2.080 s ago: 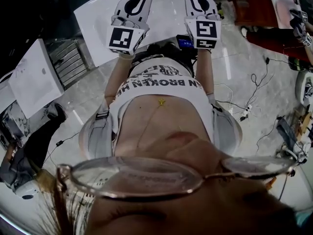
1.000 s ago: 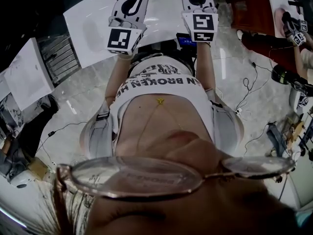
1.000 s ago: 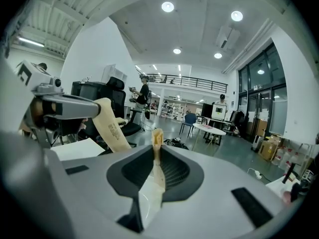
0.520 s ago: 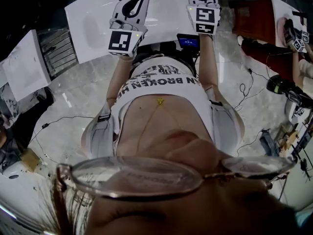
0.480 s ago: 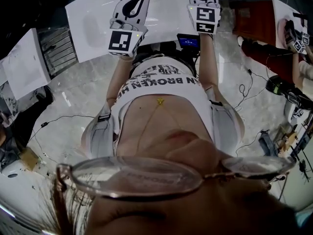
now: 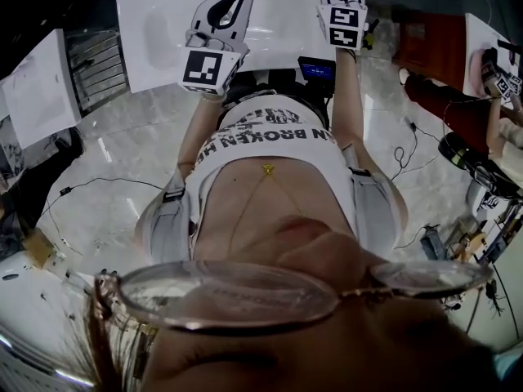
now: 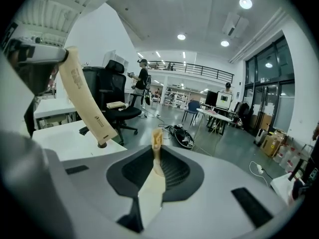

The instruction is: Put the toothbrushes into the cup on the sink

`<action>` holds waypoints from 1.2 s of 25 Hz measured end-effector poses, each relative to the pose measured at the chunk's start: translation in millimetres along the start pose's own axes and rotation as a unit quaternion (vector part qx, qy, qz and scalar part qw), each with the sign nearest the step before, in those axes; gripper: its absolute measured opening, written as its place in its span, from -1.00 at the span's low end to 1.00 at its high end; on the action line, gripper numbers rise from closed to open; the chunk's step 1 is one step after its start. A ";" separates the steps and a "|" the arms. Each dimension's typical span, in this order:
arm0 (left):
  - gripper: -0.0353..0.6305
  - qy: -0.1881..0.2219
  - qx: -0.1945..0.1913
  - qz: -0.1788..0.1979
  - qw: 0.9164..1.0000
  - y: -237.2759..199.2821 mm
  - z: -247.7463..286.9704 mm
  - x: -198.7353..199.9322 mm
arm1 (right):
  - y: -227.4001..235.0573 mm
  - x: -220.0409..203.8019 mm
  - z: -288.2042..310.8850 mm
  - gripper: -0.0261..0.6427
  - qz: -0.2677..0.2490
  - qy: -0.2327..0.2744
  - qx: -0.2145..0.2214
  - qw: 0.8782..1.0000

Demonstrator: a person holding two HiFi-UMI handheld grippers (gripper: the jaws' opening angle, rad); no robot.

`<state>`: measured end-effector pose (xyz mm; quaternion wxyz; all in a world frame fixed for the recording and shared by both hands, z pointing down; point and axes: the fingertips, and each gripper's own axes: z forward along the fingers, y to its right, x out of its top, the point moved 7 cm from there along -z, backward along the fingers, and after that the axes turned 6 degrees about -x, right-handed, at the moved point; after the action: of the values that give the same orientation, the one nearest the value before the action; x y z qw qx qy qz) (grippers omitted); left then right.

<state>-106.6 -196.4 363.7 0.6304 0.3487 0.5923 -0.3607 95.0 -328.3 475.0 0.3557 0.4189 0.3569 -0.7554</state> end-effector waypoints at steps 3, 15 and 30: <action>-0.84 0.001 0.001 -0.002 1.000 0.2 0.5 0.6 | -2.1 -9.6 5.2 -0.75 0.005 -0.018 0.003 1.000; -0.84 0.001 0.001 -0.011 1.000 -1.2 -1.5 -0.5 | -10.2 -23.5 7.6 -0.58 -0.001 -0.060 0.022 0.998; -0.84 0.002 -0.024 -0.003 1.000 -6.1 11.1 3.2 | -7.8 -13.6 -27.8 -0.47 0.035 -0.033 0.010 0.999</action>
<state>-106.3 -209.2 361.0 0.6362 0.3324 0.6035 -0.3472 104.4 -298.0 478.0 0.3893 0.4095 0.3224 -0.7594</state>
